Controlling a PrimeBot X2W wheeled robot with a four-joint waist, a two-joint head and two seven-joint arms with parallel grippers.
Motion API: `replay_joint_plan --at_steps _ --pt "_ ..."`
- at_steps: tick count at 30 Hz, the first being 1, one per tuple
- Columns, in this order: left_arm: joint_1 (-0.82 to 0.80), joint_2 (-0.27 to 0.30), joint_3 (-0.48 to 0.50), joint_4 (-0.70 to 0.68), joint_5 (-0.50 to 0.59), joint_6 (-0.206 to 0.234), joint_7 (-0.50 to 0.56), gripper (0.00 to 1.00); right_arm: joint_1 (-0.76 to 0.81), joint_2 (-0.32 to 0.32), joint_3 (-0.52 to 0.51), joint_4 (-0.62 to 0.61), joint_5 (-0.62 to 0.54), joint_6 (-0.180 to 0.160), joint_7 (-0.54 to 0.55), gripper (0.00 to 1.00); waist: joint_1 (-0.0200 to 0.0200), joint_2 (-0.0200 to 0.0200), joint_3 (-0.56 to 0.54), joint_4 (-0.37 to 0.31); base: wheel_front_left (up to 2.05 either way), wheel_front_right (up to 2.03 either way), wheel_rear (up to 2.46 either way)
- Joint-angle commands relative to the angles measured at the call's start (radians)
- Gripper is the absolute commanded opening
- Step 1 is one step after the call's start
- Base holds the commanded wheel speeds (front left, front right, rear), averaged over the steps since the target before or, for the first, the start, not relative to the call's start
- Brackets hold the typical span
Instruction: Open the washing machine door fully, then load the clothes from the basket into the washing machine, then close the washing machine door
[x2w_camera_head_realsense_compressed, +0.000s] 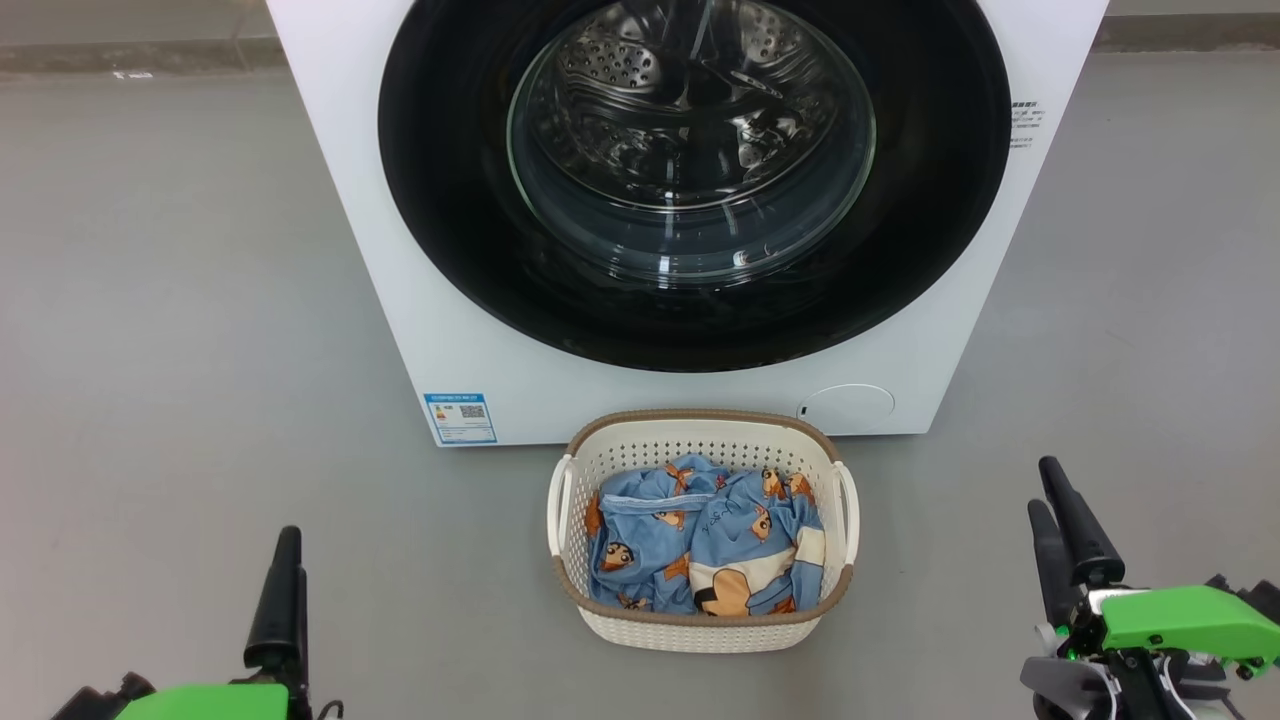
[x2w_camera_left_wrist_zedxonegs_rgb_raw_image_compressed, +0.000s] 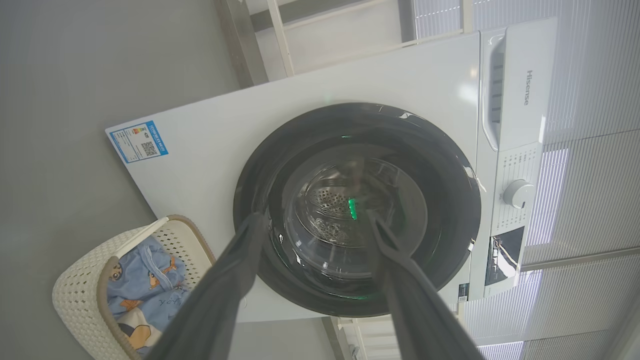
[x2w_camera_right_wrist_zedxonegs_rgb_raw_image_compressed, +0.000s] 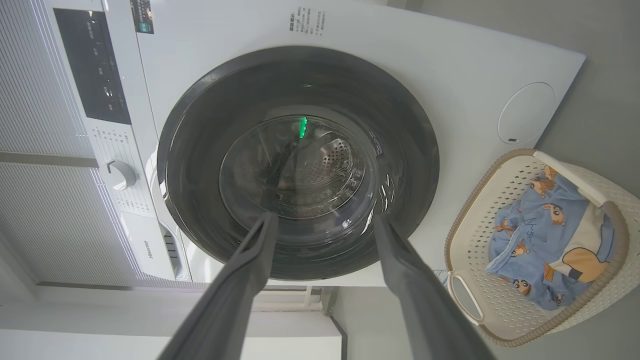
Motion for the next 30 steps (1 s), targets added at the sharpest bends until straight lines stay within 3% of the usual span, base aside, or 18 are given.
replay_joint_plan --at_steps 1,30 --pt "-0.052 0.023 0.004 -0.034 0.026 -0.003 -0.012 1.00 -0.059 -0.017 0.009 -0.038 -0.025 0.003 -0.012 1.00 -0.0001 0.0000 0.000 0.000 0.00 0.00 0.00" --pt "-0.086 0.037 -0.030 -0.026 0.455 -0.005 -0.097 1.00 -0.104 -0.061 0.104 -0.037 -0.419 0.004 -0.098 1.00 -0.0001 0.0000 0.004 0.002 0.00 0.00 0.00"
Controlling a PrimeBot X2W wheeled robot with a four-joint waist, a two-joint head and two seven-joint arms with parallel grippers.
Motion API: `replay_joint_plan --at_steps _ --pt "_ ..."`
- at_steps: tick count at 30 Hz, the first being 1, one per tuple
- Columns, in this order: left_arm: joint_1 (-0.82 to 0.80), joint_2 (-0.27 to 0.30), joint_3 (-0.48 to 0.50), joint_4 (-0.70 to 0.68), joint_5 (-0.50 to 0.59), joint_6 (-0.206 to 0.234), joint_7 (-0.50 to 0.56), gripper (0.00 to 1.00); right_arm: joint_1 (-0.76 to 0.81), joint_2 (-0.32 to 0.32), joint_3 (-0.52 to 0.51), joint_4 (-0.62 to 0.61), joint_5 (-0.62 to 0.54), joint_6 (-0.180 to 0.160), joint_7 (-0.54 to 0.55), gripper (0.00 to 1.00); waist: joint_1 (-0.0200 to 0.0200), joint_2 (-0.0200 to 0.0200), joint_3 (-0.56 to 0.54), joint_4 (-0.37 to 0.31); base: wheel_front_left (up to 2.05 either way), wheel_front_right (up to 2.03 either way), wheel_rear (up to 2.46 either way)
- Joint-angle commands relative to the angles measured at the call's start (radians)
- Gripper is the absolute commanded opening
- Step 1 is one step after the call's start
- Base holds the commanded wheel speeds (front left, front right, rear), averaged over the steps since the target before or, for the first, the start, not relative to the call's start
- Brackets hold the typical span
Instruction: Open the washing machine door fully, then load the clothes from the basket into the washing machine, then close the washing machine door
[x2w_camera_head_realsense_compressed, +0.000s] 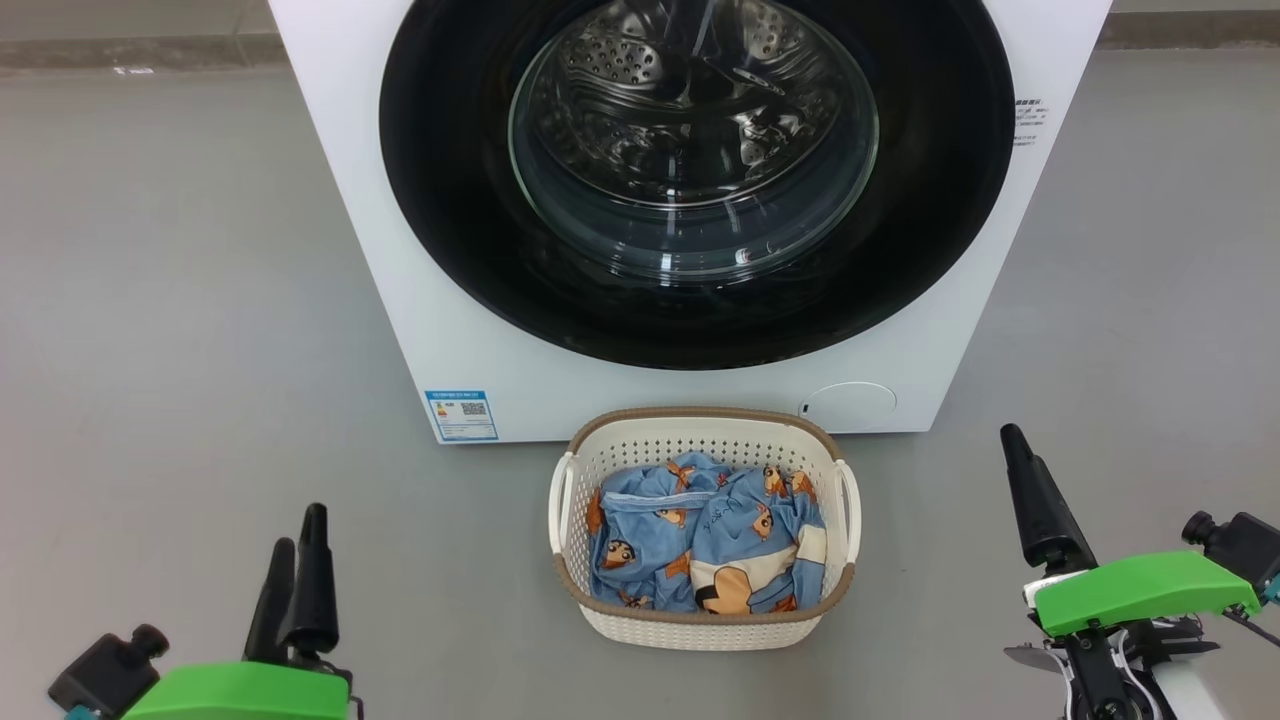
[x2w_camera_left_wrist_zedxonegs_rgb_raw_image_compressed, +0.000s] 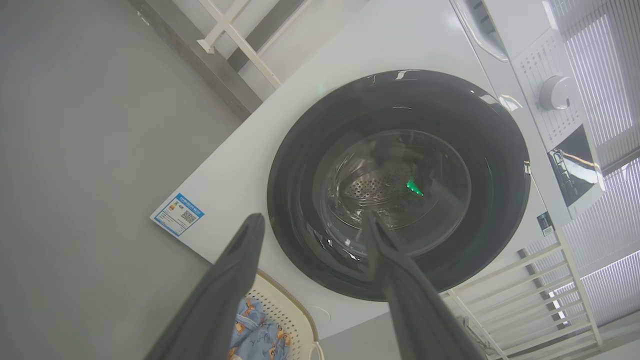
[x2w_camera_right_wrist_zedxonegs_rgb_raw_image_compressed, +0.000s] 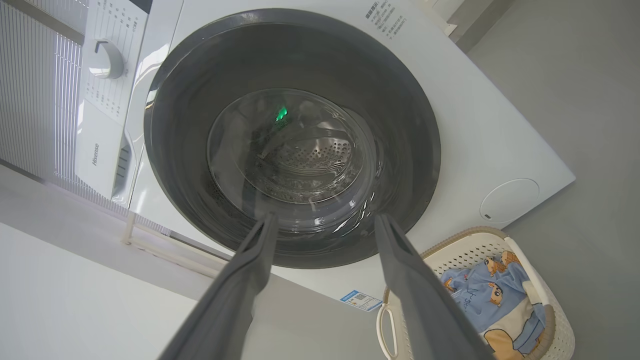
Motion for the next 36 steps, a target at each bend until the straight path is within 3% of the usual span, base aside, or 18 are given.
replay_joint_plan --at_steps 1,10,36 --pt "-0.055 0.016 0.012 -0.021 0.034 -0.004 -0.013 1.00 -0.050 -0.018 0.019 -0.026 -0.030 0.004 -0.014 1.00 -0.0001 -0.0001 0.000 0.000 0.00 0.00 0.00" --pt "-0.069 0.010 0.013 -0.003 0.196 -0.005 -0.040 1.00 -0.063 -0.028 0.043 -0.011 -0.186 0.004 -0.041 1.00 -0.0001 -0.0001 0.000 0.003 0.00 0.00 0.00" --pt "-0.108 0.011 -0.013 0.060 0.490 -0.007 -0.116 1.00 -0.107 -0.020 0.049 0.066 -0.608 0.005 -0.117 1.00 -0.0001 -0.0001 -0.007 0.006 0.00 0.00 0.00"
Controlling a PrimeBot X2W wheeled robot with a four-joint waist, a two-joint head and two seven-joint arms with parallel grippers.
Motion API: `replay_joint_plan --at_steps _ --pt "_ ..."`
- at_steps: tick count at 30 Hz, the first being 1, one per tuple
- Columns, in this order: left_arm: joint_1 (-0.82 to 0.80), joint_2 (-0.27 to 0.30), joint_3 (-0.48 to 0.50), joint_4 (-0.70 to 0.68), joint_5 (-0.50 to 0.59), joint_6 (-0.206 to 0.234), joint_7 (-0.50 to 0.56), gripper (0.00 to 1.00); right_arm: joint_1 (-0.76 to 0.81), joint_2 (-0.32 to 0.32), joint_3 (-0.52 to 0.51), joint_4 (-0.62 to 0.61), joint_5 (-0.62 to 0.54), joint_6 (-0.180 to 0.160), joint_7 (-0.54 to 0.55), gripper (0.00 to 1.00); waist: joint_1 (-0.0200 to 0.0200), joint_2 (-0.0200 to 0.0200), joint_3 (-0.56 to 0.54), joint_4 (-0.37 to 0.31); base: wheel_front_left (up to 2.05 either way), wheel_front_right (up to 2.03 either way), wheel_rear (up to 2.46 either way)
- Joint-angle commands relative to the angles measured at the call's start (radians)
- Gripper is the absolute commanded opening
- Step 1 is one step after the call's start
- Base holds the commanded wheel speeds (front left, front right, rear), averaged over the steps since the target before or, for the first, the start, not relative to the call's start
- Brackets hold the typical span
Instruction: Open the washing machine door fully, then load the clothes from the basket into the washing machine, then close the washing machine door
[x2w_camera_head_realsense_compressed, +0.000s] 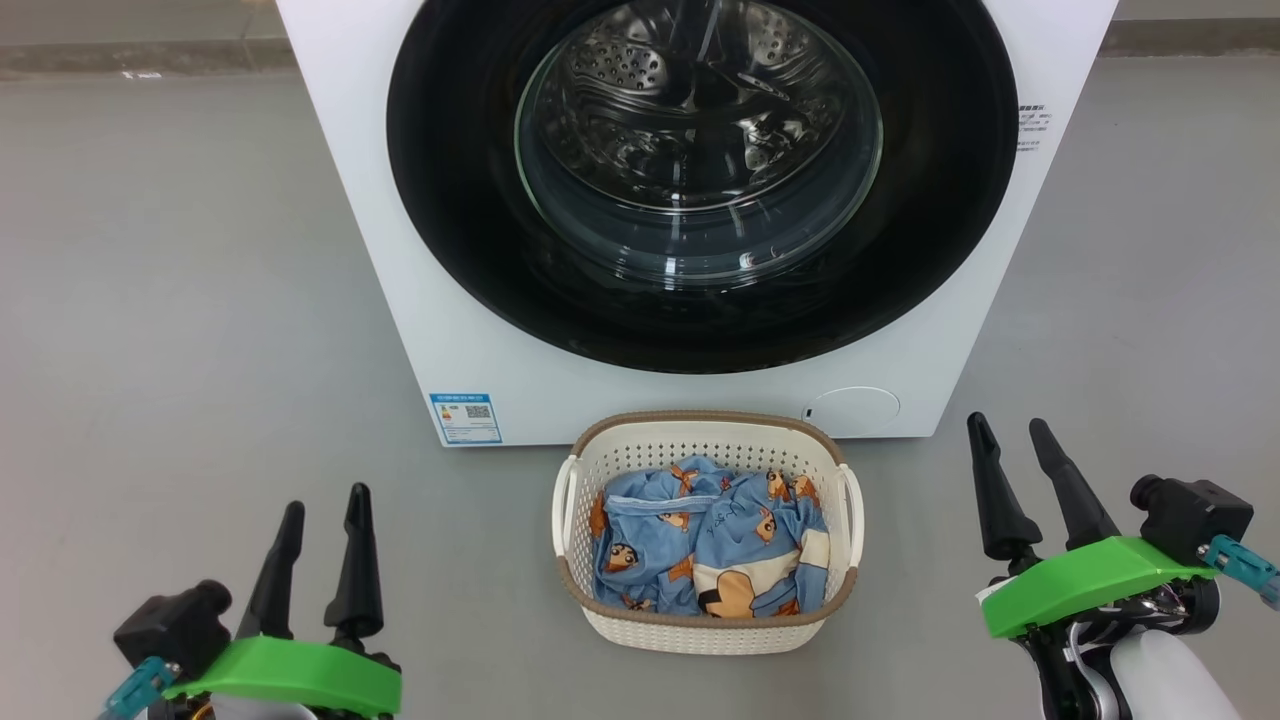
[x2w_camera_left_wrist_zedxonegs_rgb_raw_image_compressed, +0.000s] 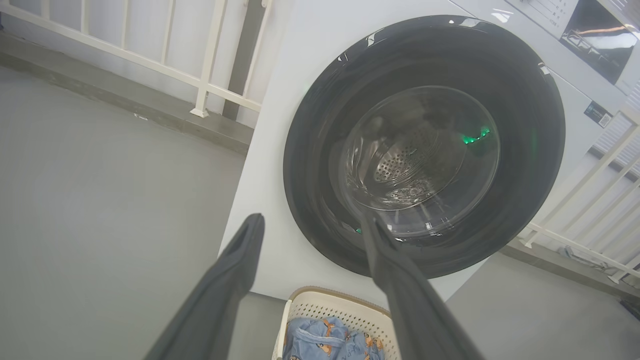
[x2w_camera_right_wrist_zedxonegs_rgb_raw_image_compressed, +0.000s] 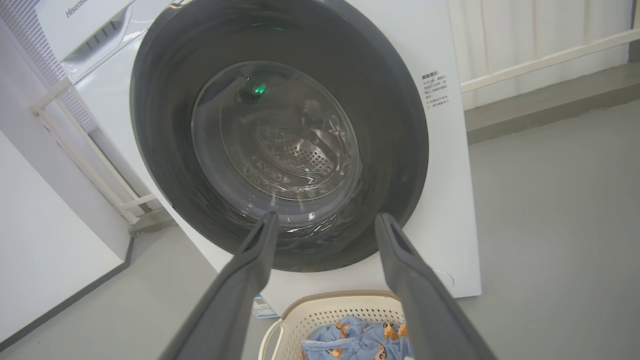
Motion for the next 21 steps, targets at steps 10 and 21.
replay_joint_plan --at_steps 10,21 --pt "-0.062 0.012 0.017 -0.006 0.131 -0.006 -0.040 1.00 -0.059 -0.008 0.035 -0.003 -0.129 0.005 -0.039 1.00 0.0000 0.0000 -0.002 0.002 0.00 0.00 0.00" --pt "-0.079 0.011 0.006 0.005 0.243 -0.006 -0.072 1.00 -0.082 -0.009 0.048 0.026 -0.248 0.006 -0.071 1.00 0.0000 0.0000 -0.002 0.005 0.00 0.00 0.00"
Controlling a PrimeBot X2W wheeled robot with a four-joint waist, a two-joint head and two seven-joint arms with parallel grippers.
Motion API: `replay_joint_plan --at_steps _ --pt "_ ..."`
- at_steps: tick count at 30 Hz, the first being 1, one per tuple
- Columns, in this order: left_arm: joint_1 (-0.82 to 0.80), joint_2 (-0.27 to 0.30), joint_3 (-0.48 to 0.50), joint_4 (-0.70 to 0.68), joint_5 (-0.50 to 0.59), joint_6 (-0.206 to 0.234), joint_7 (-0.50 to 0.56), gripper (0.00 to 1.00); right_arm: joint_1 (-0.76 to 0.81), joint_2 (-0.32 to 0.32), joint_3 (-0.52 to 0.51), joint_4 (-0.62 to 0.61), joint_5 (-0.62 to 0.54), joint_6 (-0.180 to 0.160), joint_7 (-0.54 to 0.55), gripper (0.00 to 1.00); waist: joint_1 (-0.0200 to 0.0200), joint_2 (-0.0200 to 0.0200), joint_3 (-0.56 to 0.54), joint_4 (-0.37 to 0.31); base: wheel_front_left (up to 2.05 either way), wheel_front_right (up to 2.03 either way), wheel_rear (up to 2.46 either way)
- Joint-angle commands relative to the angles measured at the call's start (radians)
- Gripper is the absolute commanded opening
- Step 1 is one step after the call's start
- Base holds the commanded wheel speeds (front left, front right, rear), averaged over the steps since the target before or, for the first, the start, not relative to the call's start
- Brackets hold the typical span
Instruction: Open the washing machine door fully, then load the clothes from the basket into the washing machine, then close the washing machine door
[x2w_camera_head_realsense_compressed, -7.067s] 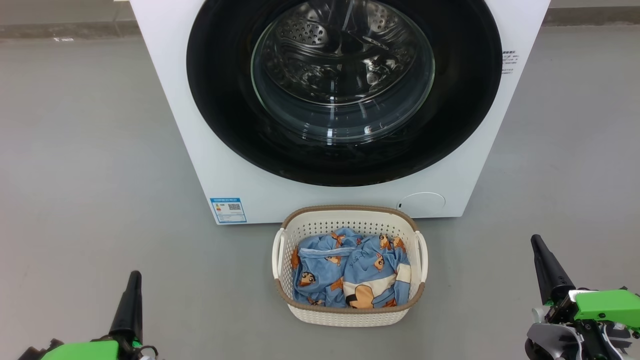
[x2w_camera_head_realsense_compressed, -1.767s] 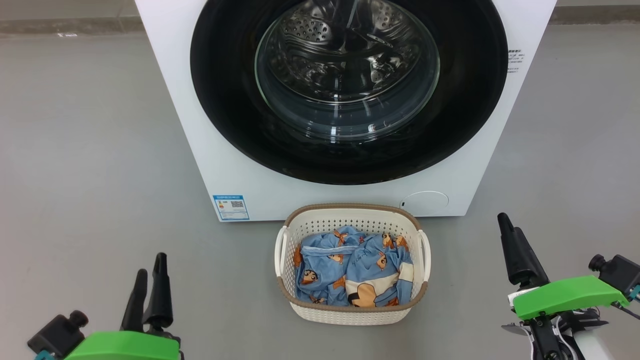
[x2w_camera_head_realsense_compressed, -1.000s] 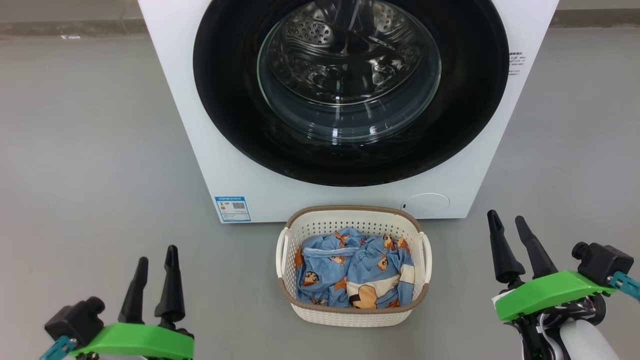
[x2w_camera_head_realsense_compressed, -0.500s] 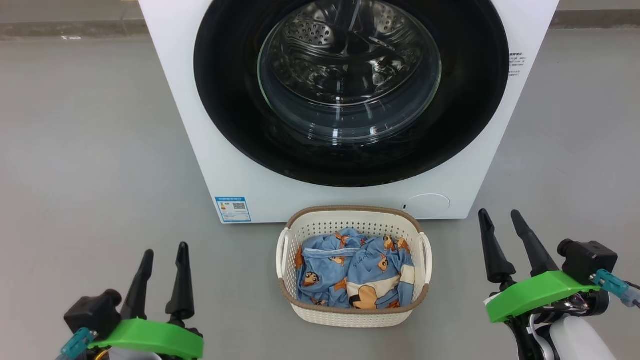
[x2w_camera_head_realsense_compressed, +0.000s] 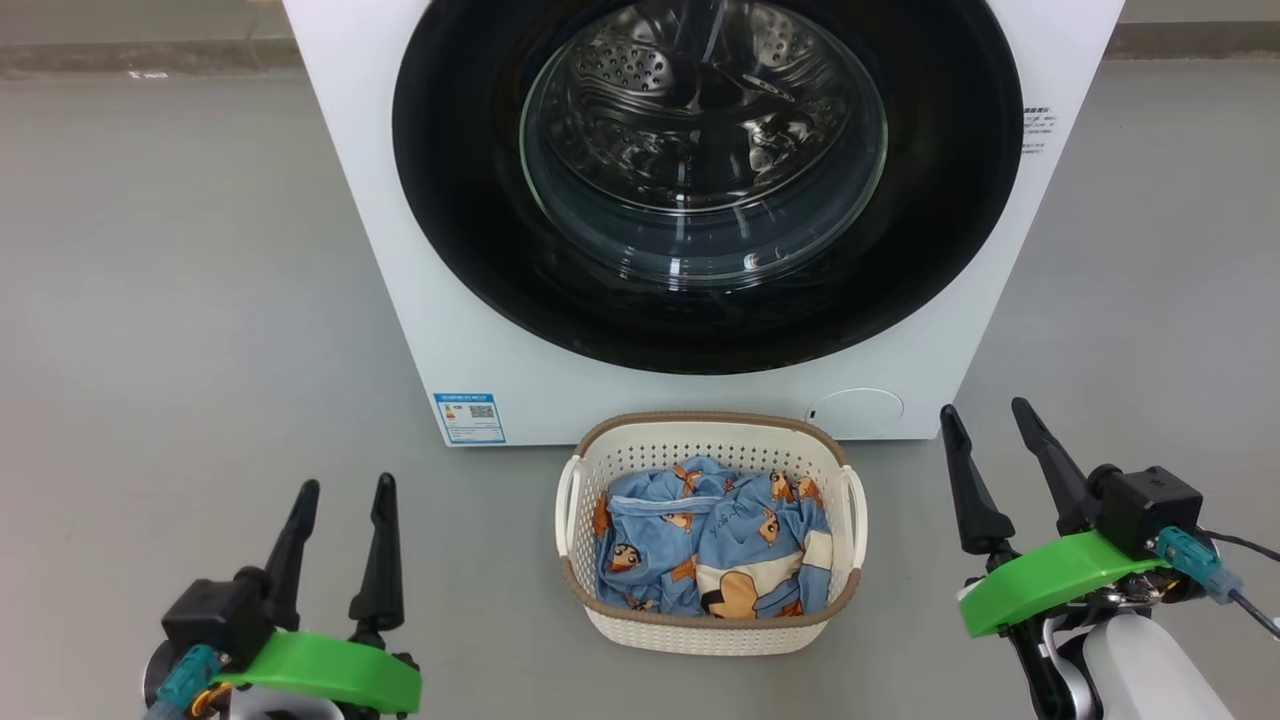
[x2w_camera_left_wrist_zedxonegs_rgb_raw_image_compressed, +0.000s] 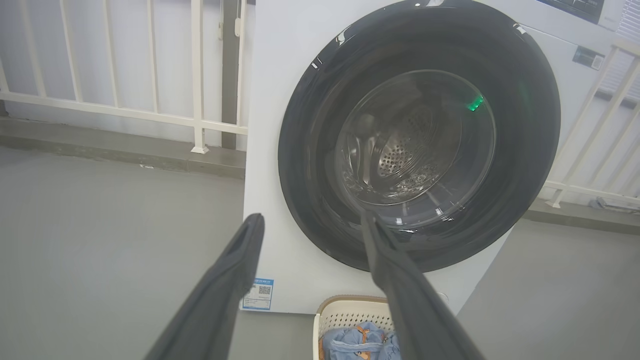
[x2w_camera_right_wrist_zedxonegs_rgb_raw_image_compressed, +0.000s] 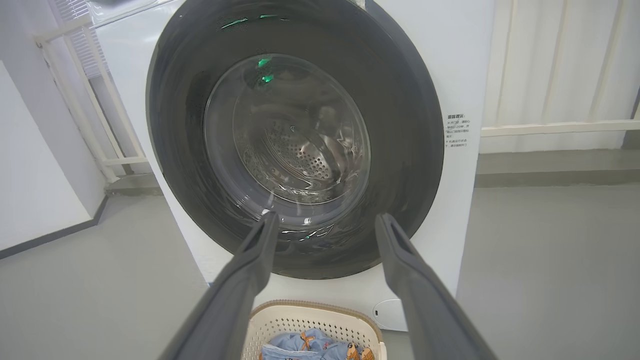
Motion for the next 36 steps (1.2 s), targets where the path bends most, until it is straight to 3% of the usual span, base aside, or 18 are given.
replay_joint_plan --at_steps 1,36 --pt "-0.056 0.011 0.022 -0.017 0.034 -0.004 -0.020 1.00 -0.044 -0.009 0.027 -0.018 -0.038 0.006 -0.019 1.00 0.0000 0.0000 0.001 0.001 0.00 0.00 0.00" --pt "-0.040 0.016 0.039 -0.022 0.052 -0.003 -0.020 1.00 -0.048 -0.018 0.054 0.003 -0.017 0.006 -0.019 1.00 0.0000 0.0000 -0.003 -0.002 0.00 0.00 0.00"
